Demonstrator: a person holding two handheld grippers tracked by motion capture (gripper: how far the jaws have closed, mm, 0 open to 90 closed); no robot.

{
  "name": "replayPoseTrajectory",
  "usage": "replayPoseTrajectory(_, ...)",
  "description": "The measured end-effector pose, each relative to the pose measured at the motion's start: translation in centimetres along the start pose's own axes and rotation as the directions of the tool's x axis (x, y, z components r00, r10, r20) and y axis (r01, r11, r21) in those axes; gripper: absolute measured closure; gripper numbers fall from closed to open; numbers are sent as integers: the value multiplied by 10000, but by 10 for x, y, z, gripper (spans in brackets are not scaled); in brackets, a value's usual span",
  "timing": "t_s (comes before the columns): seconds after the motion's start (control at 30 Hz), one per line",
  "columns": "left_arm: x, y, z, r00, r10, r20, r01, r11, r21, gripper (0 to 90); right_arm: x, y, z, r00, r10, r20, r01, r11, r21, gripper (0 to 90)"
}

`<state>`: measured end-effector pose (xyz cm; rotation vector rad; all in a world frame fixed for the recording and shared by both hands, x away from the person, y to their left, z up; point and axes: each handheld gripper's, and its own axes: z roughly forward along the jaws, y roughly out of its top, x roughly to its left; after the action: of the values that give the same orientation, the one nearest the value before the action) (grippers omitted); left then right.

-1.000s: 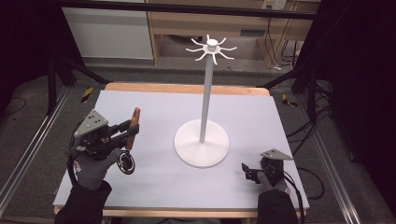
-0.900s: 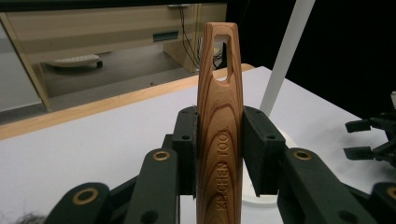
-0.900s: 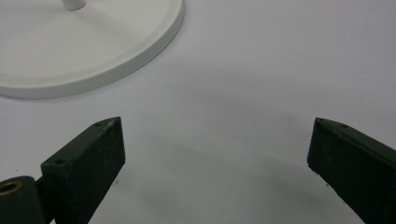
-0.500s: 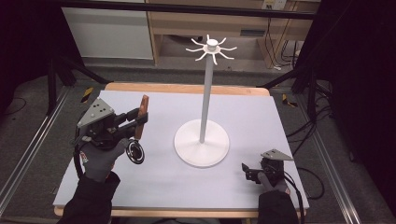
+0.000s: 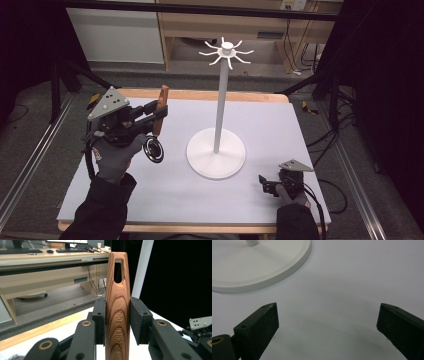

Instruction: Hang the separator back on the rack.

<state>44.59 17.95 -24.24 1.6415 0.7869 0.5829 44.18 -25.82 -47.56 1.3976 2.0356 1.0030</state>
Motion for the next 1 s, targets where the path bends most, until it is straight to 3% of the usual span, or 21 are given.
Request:
replayPoseTrajectory(0.4,-4,24,14,9999,95,121,-92,9997,-205,675,0,0,-1,9999,64,-81,-64,10000,-18,44)
replayPoseTrajectory(0.9,-20,43,21,9989,330,321,-314,9983,-492,676,1,0,-1,9999,82,-132,-82,10000,-48,44)
replayPoseTrajectory(0.93,-22,44,20,9993,173,329,-161,9991,-380,675,1,0,-1,9999,80,-131,-81,10000,-37,45)
replayPoseTrajectory(1.0,-22,47,22,9986,380,367,-359,9978,-554,675,1,0,-1,9999,81,-133,-81,10000,-35,44)
